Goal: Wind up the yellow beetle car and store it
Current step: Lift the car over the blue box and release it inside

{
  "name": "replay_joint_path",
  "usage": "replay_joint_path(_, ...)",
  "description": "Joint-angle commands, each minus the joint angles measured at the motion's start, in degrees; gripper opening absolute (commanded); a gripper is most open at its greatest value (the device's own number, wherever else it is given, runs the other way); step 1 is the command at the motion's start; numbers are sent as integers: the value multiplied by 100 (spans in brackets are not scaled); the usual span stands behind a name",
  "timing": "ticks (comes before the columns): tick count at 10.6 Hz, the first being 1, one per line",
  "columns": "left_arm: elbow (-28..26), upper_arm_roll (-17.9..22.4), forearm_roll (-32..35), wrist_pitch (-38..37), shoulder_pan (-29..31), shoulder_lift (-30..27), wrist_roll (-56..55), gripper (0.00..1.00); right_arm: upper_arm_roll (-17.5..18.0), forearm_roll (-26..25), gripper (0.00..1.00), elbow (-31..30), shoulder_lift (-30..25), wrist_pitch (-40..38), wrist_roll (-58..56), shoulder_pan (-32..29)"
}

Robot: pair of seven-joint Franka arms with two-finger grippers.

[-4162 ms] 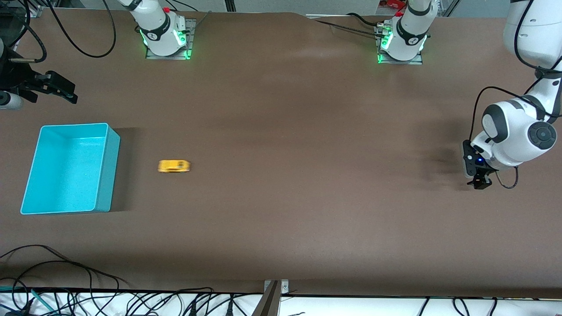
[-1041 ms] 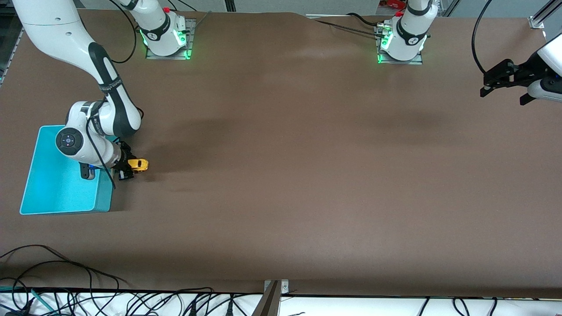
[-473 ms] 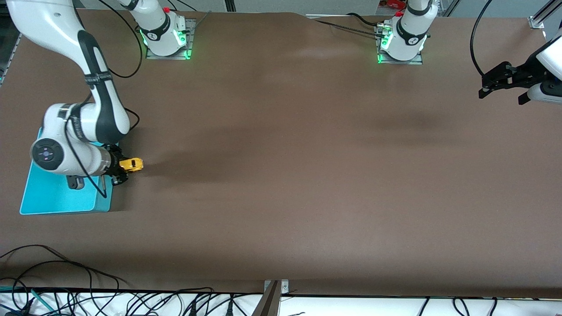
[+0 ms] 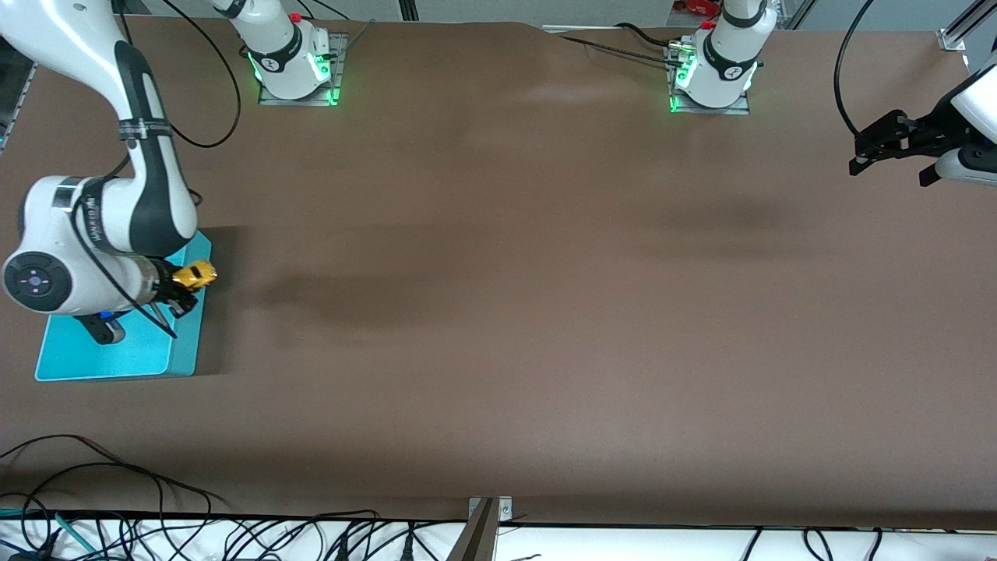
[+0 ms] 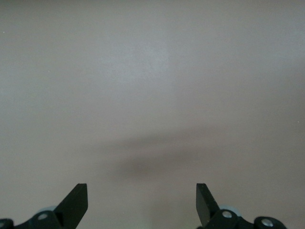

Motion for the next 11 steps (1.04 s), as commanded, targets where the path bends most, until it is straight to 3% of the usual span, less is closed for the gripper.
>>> replay_joint_path(1, 191, 5, 63, -134, -29, 84, -70, 100, -211, -61, 7, 73, 202, 122, -1280, -539)
replay_joint_path(5, 191, -4, 63, -134, -29, 76, -70, 100, -211, -52, 7, 29, 1053, 756, -1381, -936)
replay_joint_path(7, 191, -4, 63, -134, -29, 85, -70, 100, -211, -52, 14, 29, 1116, 704, -1390, -972)
replay_joint_path(8, 191, -4, 63, -134, -29, 76, -70, 100, -220, -43, 63, 38, 1099, 686, -1390, -981)
replay_joint_path(9, 191, -4, 63, -134, -29, 84, -61, 100, -229, -43, 100, 38, 1021, 625, -1390, -1033)
replay_joint_path(11, 191, -4, 63, -134, -29, 85, -61, 100, -377, -61, 100, 178, 548, 22, -1591, -1017)
